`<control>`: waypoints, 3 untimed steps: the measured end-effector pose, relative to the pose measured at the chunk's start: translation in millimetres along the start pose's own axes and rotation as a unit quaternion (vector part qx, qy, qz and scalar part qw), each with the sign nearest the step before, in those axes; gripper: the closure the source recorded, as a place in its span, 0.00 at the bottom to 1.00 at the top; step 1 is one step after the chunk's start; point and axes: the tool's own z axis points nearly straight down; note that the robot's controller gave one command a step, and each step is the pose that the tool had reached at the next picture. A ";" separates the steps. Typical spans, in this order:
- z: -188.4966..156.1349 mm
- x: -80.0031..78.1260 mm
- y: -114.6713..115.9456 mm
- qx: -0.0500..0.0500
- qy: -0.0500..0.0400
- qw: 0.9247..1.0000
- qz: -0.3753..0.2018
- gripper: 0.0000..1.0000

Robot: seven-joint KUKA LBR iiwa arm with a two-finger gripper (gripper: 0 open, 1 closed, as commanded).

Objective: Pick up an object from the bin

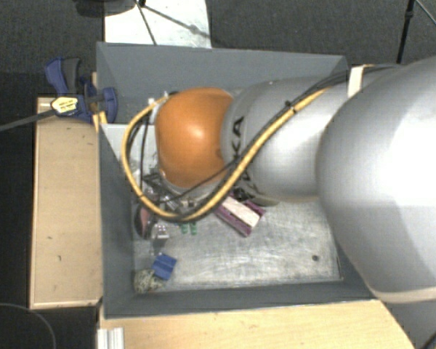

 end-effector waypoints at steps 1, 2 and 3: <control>57.4 -47.8 0.4 -0.001 -0.004 0.999 0.053 0.00; 54.1 -48.4 -0.3 -0.001 -0.005 0.998 0.055 1.00; 54.4 -47.9 0.3 -0.002 -0.005 0.998 0.055 0.00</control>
Offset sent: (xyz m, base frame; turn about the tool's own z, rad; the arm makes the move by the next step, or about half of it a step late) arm 0.0467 0.0003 -0.0555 0.1060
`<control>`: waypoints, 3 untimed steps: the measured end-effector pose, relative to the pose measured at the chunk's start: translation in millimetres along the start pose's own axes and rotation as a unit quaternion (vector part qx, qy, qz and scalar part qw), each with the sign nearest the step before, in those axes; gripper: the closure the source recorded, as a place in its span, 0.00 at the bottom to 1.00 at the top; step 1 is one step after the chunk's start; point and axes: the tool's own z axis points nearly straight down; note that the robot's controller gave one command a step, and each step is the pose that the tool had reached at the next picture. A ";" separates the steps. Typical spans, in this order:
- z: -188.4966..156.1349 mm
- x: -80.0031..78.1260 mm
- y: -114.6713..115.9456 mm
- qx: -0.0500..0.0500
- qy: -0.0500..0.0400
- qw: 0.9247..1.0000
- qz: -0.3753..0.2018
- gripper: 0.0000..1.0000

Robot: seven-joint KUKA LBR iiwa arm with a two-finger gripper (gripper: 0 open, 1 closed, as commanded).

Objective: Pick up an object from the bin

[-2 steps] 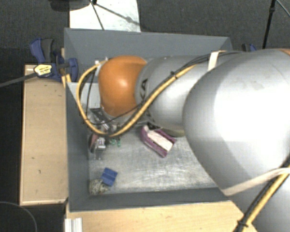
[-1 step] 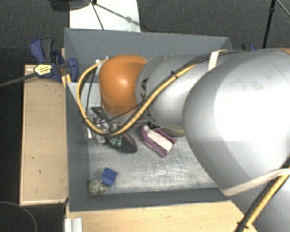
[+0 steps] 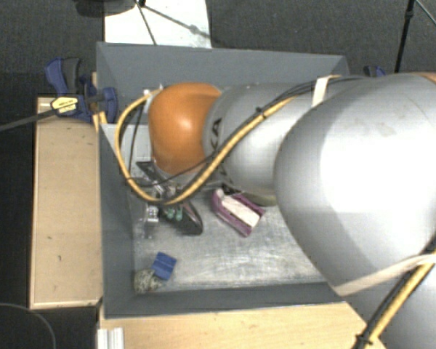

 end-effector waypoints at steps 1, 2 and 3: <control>12.9 -1.3 -43.0 0.002 0.002 1.000 -0.026 0.00; 11.3 -1.2 -39.2 0.000 0.000 1.000 -0.025 1.00; -110.2 -2.4 -26.9 -0.001 -0.003 1.000 -0.015 1.00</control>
Offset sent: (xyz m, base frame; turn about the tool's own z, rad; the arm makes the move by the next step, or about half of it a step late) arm -0.0039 -0.0401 -0.0129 -0.0542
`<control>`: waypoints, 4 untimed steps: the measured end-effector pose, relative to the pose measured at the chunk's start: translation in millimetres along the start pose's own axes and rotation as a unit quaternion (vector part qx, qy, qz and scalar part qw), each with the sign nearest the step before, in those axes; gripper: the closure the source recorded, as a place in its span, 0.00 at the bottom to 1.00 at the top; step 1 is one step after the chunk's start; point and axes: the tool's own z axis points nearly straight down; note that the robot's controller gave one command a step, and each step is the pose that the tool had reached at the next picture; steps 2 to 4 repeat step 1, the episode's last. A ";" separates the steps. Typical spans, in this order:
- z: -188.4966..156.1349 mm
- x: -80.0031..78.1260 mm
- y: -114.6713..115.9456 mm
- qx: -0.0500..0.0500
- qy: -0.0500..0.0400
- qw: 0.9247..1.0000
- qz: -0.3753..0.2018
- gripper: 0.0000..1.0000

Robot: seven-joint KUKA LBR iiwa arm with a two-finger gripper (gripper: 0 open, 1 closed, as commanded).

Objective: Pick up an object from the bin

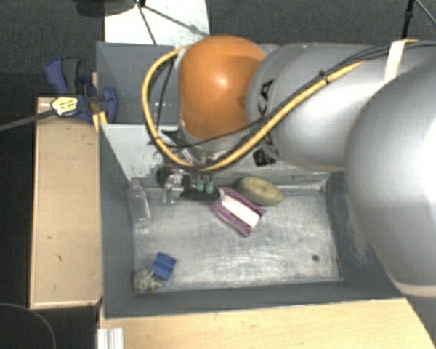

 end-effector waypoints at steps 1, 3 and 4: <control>-66.0 0.8 -2.5 0.000 0.000 1.000 -0.013 1.00; -66.0 0.8 -2.5 0.000 0.000 1.000 -0.013 1.00; -66.0 0.8 -2.5 0.000 0.000 1.000 -0.013 1.00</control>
Offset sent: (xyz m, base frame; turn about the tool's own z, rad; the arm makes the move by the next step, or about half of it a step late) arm -0.0032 -0.0031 0.0610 -0.0259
